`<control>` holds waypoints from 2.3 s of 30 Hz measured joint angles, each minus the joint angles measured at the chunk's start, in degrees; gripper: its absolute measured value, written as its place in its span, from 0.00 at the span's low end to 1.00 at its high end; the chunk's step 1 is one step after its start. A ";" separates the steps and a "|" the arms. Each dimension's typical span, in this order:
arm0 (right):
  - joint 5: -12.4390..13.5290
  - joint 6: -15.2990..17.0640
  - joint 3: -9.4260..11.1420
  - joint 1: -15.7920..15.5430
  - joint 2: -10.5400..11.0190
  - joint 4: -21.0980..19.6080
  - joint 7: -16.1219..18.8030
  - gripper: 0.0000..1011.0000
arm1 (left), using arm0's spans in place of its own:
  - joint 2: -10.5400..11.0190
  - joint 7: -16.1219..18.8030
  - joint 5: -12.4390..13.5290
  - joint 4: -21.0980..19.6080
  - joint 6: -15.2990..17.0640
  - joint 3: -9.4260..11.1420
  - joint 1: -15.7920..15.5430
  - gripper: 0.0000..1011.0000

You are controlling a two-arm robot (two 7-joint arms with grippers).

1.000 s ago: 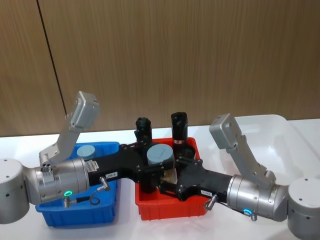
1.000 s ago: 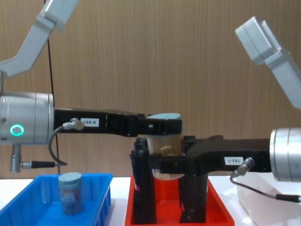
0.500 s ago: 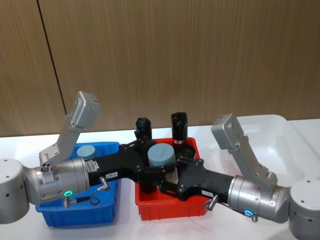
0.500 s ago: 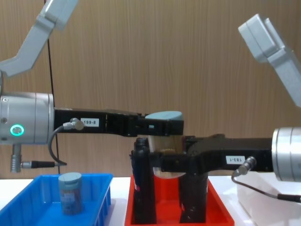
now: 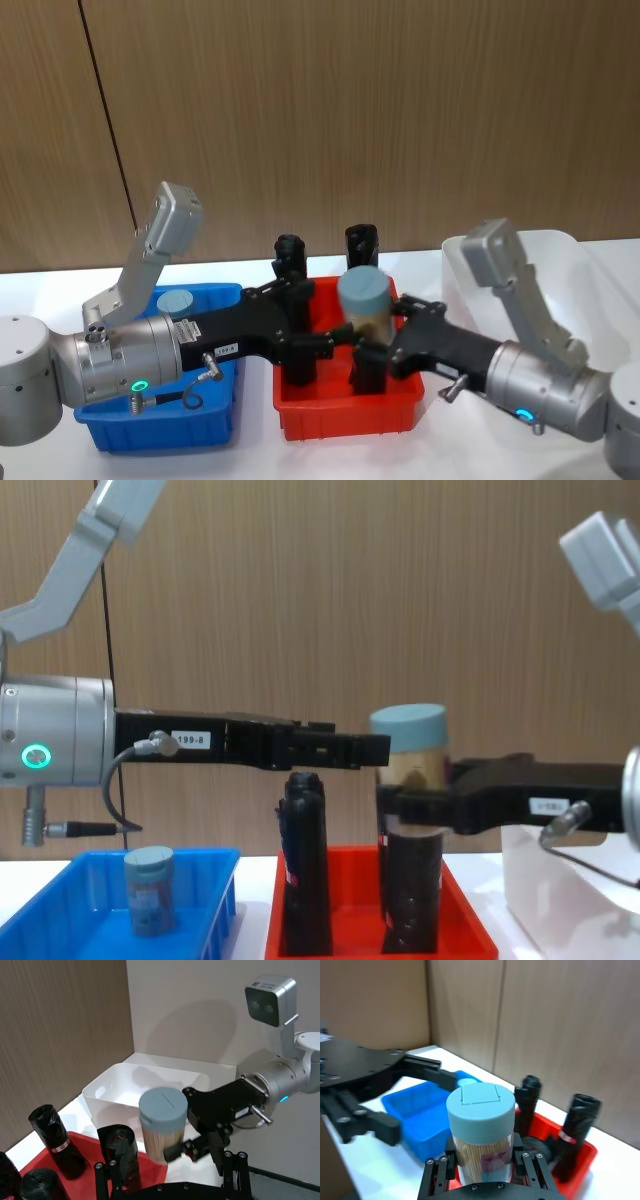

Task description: Pick the cotton swabs from the blue box and place them into the white box.

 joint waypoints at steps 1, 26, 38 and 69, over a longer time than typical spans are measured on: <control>0.05 -0.10 0.14 -0.03 0.09 0.02 -0.39 0.62 | 0.00 0.00 0.00 0.00 0.00 0.00 0.00 0.99; 2.14 -0.71 5.80 0.68 4.83 4.82 -8.37 0.62 | 0.00 -0.01 0.00 0.00 0.00 0.00 0.00 0.99; 0.80 0.84 6.95 2.60 5.42 9.68 -9.59 0.62 | 0.00 -0.01 0.00 0.00 0.00 0.00 0.00 0.99; -0.48 0.13 7.77 3.58 5.05 12.55 -11.82 0.99 | -0.03 2.41 0.55 -0.57 -0.74 0.30 0.62 0.99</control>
